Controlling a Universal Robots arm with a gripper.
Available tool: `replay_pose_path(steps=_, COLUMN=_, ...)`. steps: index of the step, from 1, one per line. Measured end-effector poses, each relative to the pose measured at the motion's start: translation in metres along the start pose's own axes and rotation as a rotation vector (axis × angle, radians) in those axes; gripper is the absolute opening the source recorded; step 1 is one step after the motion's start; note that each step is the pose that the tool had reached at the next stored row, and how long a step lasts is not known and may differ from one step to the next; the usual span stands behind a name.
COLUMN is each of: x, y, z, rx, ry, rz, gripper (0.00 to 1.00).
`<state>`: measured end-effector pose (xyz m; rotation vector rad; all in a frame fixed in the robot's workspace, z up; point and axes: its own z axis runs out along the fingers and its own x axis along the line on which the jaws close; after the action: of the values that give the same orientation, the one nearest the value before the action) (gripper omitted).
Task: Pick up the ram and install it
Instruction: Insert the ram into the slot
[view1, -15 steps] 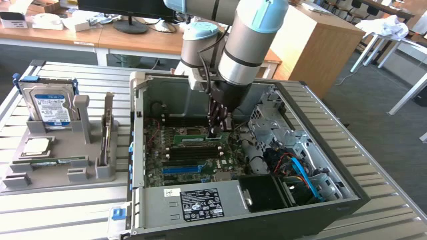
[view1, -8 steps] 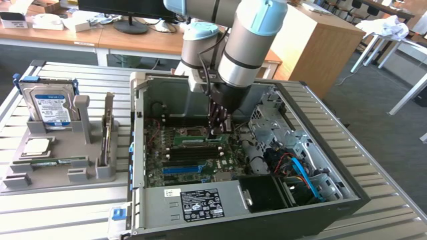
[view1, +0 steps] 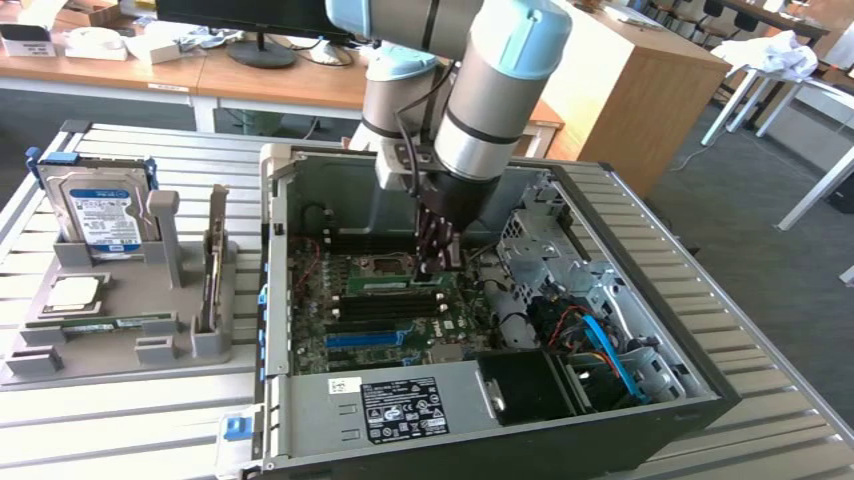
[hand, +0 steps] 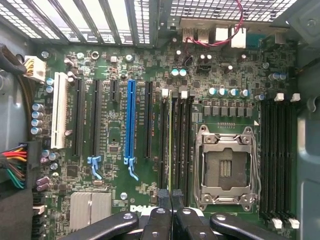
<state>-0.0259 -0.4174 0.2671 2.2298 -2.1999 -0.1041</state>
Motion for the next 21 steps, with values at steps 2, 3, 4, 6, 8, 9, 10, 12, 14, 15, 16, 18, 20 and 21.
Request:
replay_pose_path(steps=2, x=0.000, y=0.0000, z=0.0012, rx=0.0000, ry=0.0000, rz=0.000, gripper=0.11)
replay_pose_path(steps=3, x=0.000, y=-0.0001, z=0.0018, rx=0.0000, ry=0.0000, rz=0.000, gripper=0.11)
replay_pose_path(steps=4, x=0.000, y=-0.0001, z=0.0024, rx=0.0000, ry=0.0001, rz=0.000, gripper=0.11)
replay_pose_path(steps=6, x=0.000, y=-0.0002, z=0.0048, rx=0.0000, ry=0.0001, rz=0.000, gripper=0.11)
replay_pose_path(steps=8, x=0.000, y=-0.0003, z=0.0059, rx=0.0000, ry=0.0001, rz=0.000, gripper=0.11)
replay_pose_path(steps=9, x=0.000, y=-0.0003, z=0.0064, rx=0.0000, ry=0.0000, rz=0.000, gripper=0.11)
replay_pose_path(steps=10, x=0.000, y=-0.0003, z=0.0069, rx=0.0000, ry=0.0001, rz=0.000, gripper=0.11)
replay_pose_path(steps=12, x=0.000, y=-0.0004, z=0.0079, rx=0.0000, ry=0.0001, rz=0.000, gripper=0.11)
replay_pose_path(steps=14, x=0.000, y=-0.0004, z=0.0089, rx=0.0000, ry=0.0001, rz=0.000, gripper=0.11)
replay_pose_path(steps=15, x=0.000, y=-0.0004, z=0.0094, rx=-0.0001, ry=0.0001, rz=0.000, gripper=0.11)
replay_pose_path(steps=16, x=0.000, y=-0.0005, z=0.0099, rx=0.0000, ry=0.0001, rz=0.000, gripper=0.11)
replay_pose_path(steps=18, x=0.000, y=-0.0005, z=0.0109, rx=0.0000, ry=0.0001, rz=0.000, gripper=0.11)
replay_pose_path(steps=20, x=0.001, y=-0.0006, z=0.0118, rx=-0.0001, ry=0.0001, rz=0.000, gripper=0.11)
replay_pose_path(steps=21, x=0.001, y=-0.0006, z=0.0123, rx=0.0000, ry=0.0000, rz=0.000, gripper=0.11)
